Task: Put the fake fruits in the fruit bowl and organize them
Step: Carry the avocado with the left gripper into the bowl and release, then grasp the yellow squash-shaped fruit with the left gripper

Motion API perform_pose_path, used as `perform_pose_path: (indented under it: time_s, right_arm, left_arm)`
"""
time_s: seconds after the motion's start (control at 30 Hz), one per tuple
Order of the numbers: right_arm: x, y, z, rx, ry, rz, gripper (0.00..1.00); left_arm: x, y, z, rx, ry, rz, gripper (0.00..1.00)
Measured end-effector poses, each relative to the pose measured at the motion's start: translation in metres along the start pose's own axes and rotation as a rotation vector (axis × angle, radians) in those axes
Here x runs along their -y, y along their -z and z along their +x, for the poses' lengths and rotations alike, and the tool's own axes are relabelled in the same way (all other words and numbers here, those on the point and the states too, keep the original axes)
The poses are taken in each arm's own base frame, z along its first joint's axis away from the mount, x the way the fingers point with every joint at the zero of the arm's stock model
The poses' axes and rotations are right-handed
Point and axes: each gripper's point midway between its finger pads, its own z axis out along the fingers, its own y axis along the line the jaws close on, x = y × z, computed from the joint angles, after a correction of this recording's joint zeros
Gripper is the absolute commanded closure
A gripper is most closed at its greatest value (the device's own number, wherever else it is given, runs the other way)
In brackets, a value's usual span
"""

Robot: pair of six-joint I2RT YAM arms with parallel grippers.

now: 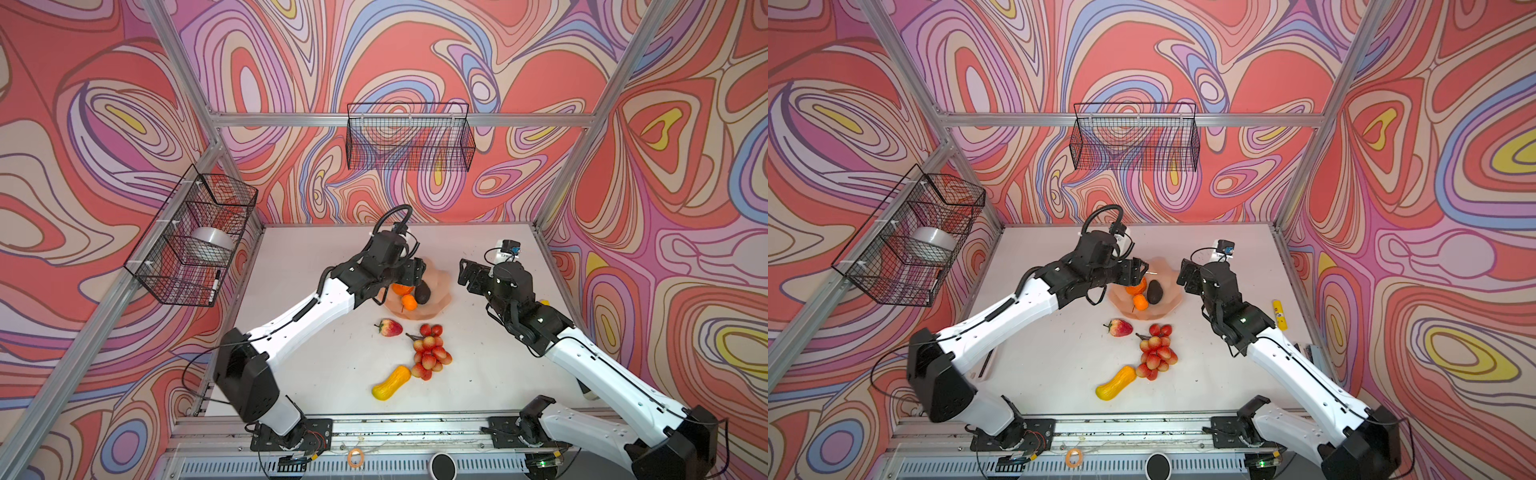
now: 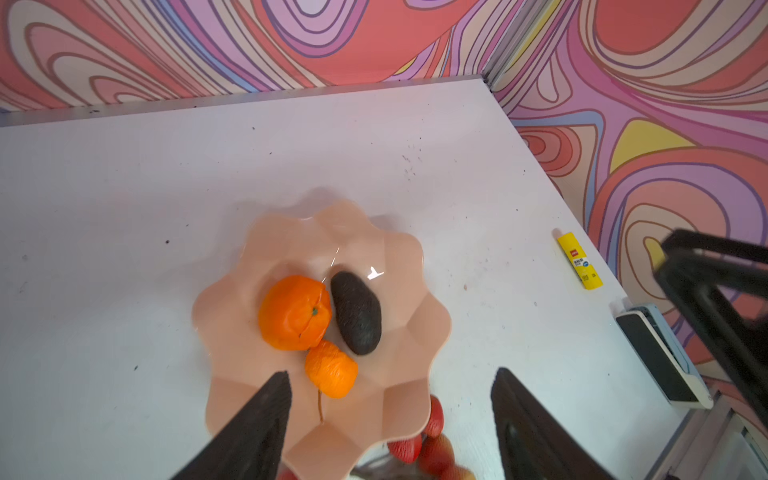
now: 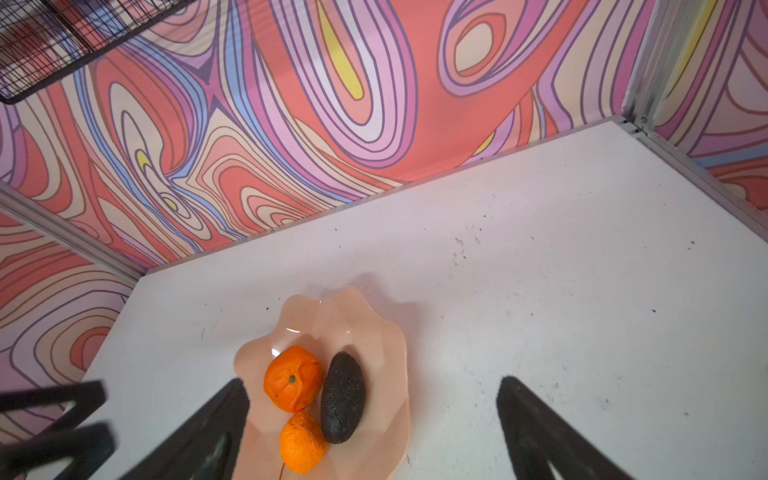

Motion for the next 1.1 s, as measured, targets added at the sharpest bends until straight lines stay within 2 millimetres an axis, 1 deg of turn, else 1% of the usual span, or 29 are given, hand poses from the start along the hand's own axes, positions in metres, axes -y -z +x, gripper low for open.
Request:
perform_pose_path:
  time_s: [0.07,0.1,0.17,0.2,0.23,0.27,0.33,0.4,0.47,0.57,0.67,0.87,0.93,1.0,1.03,1.1]
  right_arm:
    - [-0.003,-0.007,0.0,-0.008,0.006,0.004,0.02]
    - [-0.005,-0.01,0.0,-0.01,0.007,0.003,0.02]
    - [-0.009,-0.017,-0.001,-0.011,0.007,0.0,0.02]
    - [-0.011,-0.02,0.0,-0.013,0.007,-0.002,0.02]
    - [-0.012,-0.023,0.002,-0.017,0.008,-0.001,0.02]
    - [-0.012,-0.027,0.004,-0.023,0.009,0.001,0.02]
    - [-0.013,-0.033,0.008,-0.033,0.011,0.006,0.02]
    - [-0.012,-0.038,0.013,-0.044,0.013,0.011,0.02]
    - [-0.013,-0.039,0.014,-0.047,0.013,0.011,0.02]
    - [-0.013,-0.04,0.013,-0.04,0.01,0.008,0.02]
    - [-0.013,-0.04,0.012,-0.037,0.008,0.008,0.02]
    - [-0.013,-0.04,0.011,-0.036,0.008,0.009,0.02]
    - [-0.013,-0.04,0.011,-0.035,0.008,0.009,0.02]
    - [-0.012,-0.039,0.01,-0.032,0.007,0.01,0.02]
    - [-0.012,-0.039,0.01,-0.03,0.007,0.011,0.02]
    - [-0.012,-0.038,0.009,-0.028,0.006,0.012,0.02]
  left_arm:
    - [-0.011,0.015,0.025,-0.024,0.0,-0.005,0.24]
    - [-0.017,0.019,0.042,-0.047,0.0,-0.007,0.24]
    - [-0.033,0.024,0.092,-0.13,0.002,-0.011,0.25]
    - [-0.039,0.026,0.111,-0.165,0.002,-0.013,0.25]
    - [-0.046,0.029,0.136,-0.218,0.001,-0.014,0.25]
    - [-0.05,0.032,0.156,-0.261,-0.004,-0.016,0.25]
    - [-0.05,0.041,0.185,-0.33,-0.024,-0.007,0.25]
    - [-0.041,0.05,0.199,-0.366,-0.048,0.025,0.26]
    - [-0.028,0.056,0.206,-0.379,-0.067,0.069,0.25]
    - [-0.018,0.06,0.22,-0.412,-0.075,0.103,0.25]
    - [-0.017,0.058,0.245,-0.478,-0.087,0.099,0.25]
    - [-0.014,0.047,0.282,-0.604,-0.141,0.07,0.25]
    - [-0.013,0.042,0.29,-0.637,-0.157,0.06,0.25]
    - [-0.011,0.038,0.298,-0.665,-0.174,0.053,0.28]
    - [-0.01,0.036,0.302,-0.678,-0.18,0.05,0.32]
    - [-0.011,0.032,0.311,-0.702,-0.187,0.042,0.44]
